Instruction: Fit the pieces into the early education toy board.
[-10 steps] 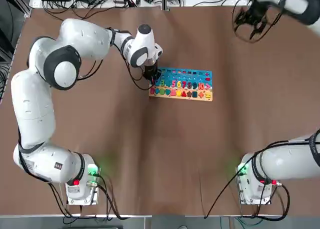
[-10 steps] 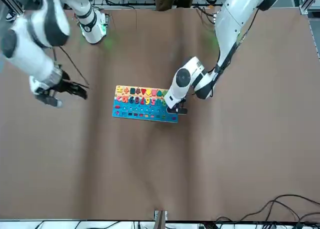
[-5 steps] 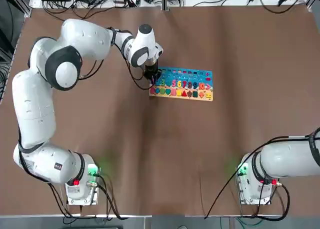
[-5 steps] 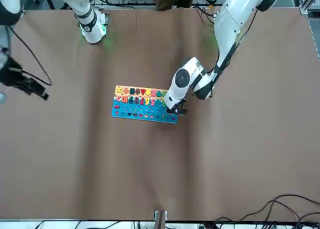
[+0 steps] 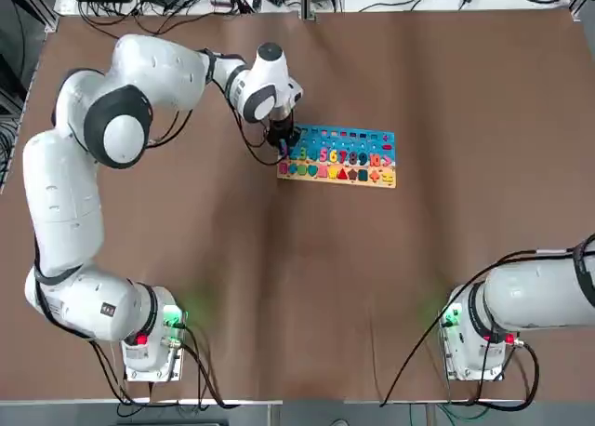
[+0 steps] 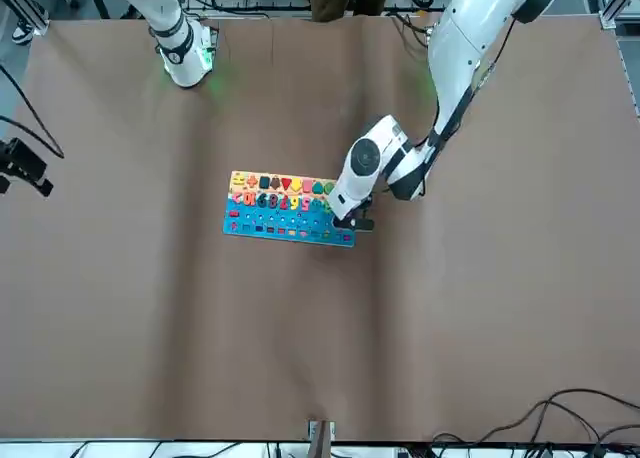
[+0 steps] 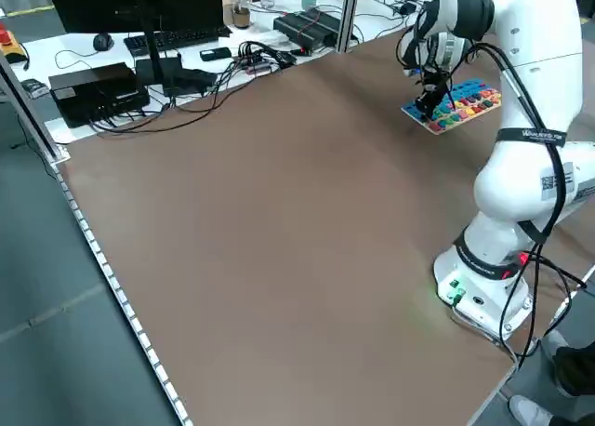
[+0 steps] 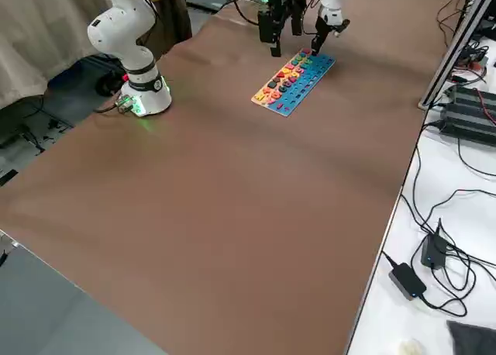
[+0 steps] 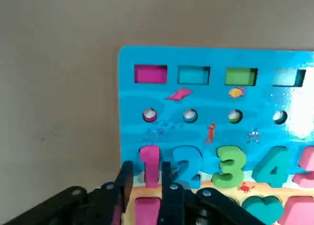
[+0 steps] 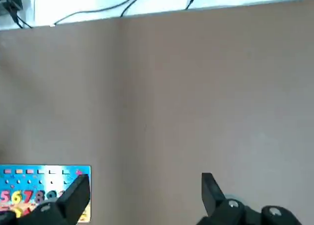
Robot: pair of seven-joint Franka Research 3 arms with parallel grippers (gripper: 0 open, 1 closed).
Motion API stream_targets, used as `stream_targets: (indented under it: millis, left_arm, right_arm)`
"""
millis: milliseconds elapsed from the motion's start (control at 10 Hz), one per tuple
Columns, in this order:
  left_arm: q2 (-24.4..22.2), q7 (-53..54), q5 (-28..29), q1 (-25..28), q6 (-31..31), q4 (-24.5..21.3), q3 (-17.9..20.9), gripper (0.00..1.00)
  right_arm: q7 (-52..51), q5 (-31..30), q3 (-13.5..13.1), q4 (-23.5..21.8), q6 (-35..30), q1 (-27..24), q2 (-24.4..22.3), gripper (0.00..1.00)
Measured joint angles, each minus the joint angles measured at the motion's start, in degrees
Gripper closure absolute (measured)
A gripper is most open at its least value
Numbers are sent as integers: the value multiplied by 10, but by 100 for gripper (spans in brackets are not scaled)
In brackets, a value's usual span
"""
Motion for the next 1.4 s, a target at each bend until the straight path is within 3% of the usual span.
stream_targets:
  millis: [100,200,600,700,900,1200,1300,1400]
  left_arm:
    - [-12,0,0,2,-13,6,0,68]
    - [-33,0,0,6,-26,11,1,60]
    - [-164,62,1,105,-49,28,2,5]
    - [-197,72,0,145,-62,29,0,0]
    - [-234,133,-48,232,-117,48,-17,0]
    - [-257,267,-90,313,-269,130,-13,0]
    - [-274,314,-101,306,-297,140,20,0]
    - [-299,352,-123,266,-319,141,87,0]
  right_arm:
    - [-2,-1,2,0,0,0,4,0]
    - [-2,-2,2,0,-1,0,7,0]
    - [-4,-3,7,2,-19,3,10,0]
    - [-4,-3,7,3,-19,3,10,0]
    - [-4,-4,7,3,-20,3,10,0]
    - [-4,-5,5,3,-24,1,16,0]
    - [-4,-6,4,3,-25,1,20,0]
    - [-4,-6,4,3,-29,1,22,0]
